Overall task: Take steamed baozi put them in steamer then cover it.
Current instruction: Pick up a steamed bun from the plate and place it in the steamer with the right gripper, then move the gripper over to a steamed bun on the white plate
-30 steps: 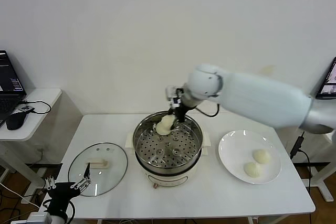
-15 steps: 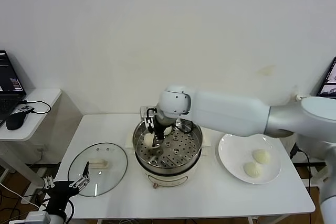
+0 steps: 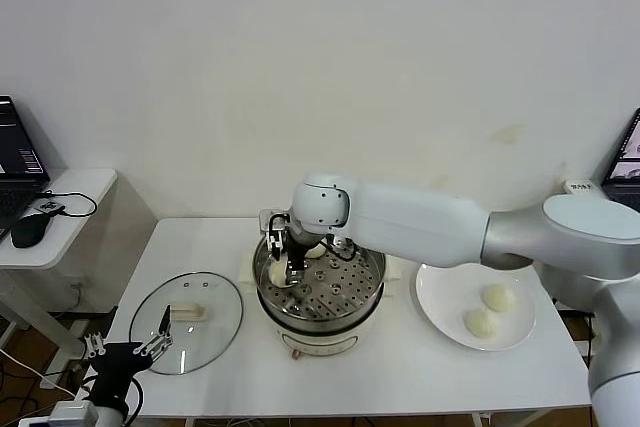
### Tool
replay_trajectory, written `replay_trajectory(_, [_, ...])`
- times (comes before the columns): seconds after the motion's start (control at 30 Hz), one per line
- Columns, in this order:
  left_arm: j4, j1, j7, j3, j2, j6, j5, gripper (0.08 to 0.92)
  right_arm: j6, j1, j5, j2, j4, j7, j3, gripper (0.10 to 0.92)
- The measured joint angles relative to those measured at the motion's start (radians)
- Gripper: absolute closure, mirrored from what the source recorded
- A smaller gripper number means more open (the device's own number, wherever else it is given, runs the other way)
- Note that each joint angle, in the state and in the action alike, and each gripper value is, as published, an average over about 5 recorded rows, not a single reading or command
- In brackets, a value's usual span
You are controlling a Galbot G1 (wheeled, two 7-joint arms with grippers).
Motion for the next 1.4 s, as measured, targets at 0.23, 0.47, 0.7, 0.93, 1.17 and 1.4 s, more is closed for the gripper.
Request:
replay_trajectory(0.23, [-0.004,0.004,0.0,0.003,-0.001,0.001,0.002,0.177,0.026,0.068,-0.019,-0.084,0.056,-0.07,0.014,0.203])
replay_trajectory(0.47, [-0.008,0.001,0.001,0.003,0.008,0.003,0.002,0.177,0.135,0.149,-0.105,-0.248,0.13,-0.204,0.007,0.203])
replay_trajectory(0.7, [-0.003,0.001,0.003,0.009,0.018,0.004,0.002,0.177,0.269,0.16,-0.231,-0.445,0.197,-0.314,0.021,0.202])
replay_trajectory(0.93, [0.007,-0.001,0.004,0.017,0.022,0.005,0.004,0.177,0.367,0.073,-0.373,-0.623,0.219,-0.357,0.08,0.203])
replay_trajectory(1.17, [0.021,-0.001,0.005,0.019,0.025,0.004,0.013,0.177,0.421,-0.102,-0.495,-0.743,0.216,-0.366,0.189,0.203])
replay_trajectory(1.4, [0.037,0.004,0.007,0.017,0.027,0.004,0.018,0.177,0.439,-0.282,-0.582,-0.808,0.216,-0.363,0.287,0.202])
